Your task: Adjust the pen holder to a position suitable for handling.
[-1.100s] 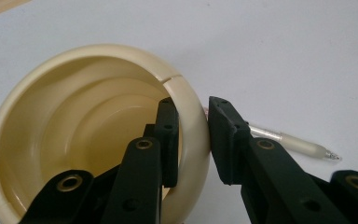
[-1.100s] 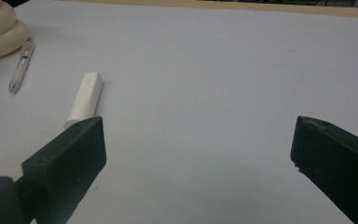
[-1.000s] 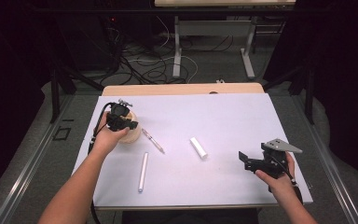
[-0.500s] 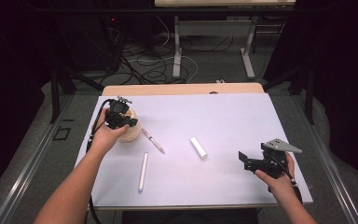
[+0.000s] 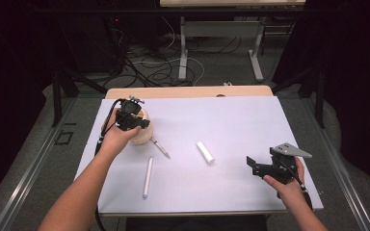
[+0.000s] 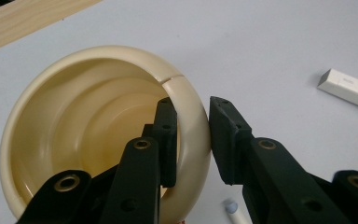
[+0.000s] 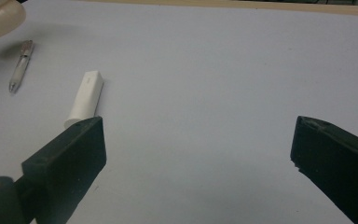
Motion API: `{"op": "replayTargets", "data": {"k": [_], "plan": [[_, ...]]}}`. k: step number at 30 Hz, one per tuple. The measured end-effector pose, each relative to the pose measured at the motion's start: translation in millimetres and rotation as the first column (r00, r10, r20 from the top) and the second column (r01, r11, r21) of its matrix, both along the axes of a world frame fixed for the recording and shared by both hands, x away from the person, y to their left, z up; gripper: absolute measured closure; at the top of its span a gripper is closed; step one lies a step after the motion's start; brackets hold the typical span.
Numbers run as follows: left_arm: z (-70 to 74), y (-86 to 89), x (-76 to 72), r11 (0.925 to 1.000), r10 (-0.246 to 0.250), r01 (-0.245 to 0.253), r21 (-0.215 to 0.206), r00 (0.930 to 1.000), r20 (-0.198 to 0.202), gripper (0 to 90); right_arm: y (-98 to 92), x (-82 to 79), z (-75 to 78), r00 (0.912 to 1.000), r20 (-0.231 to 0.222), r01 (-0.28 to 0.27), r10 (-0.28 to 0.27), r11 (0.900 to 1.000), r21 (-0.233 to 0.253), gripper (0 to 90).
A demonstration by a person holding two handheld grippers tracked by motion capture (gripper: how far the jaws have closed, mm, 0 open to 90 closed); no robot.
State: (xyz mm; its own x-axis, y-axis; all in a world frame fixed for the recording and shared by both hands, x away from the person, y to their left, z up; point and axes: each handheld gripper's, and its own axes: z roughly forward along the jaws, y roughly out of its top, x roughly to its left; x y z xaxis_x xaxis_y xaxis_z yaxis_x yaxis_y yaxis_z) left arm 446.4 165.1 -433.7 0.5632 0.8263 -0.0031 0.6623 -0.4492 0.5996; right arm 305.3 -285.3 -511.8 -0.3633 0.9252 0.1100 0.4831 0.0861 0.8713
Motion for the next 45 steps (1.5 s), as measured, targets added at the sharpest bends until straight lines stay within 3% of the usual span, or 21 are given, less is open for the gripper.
{"op": "replayTargets", "data": {"k": [21,33,45], "plan": [[2.7,-54.5,0.5,0.9984,-0.053,0.053,-0.019,0.9982,-0.026,74.3,0.2,0.0,-0.4,1.0000,0.001,0.004,-0.004,1.000,-0.001,3.0],[-3.1,-95.5,1.8,0.9942,-0.107,0.106,-0.013,0.9935,-0.040,74.4,-0.1,-0.2,-0.5,1.0000,0.000,0.002,-0.002,1.000,-0.002,3.0],[-15.1,-121.4,-0.1,0.9937,-0.112,0.110,-0.021,0.9912,-0.072,74.4,-0.8,-0.3,-0.6,1.0000,-0.002,-0.006,0.006,1.000,0.001,3.0]]}}
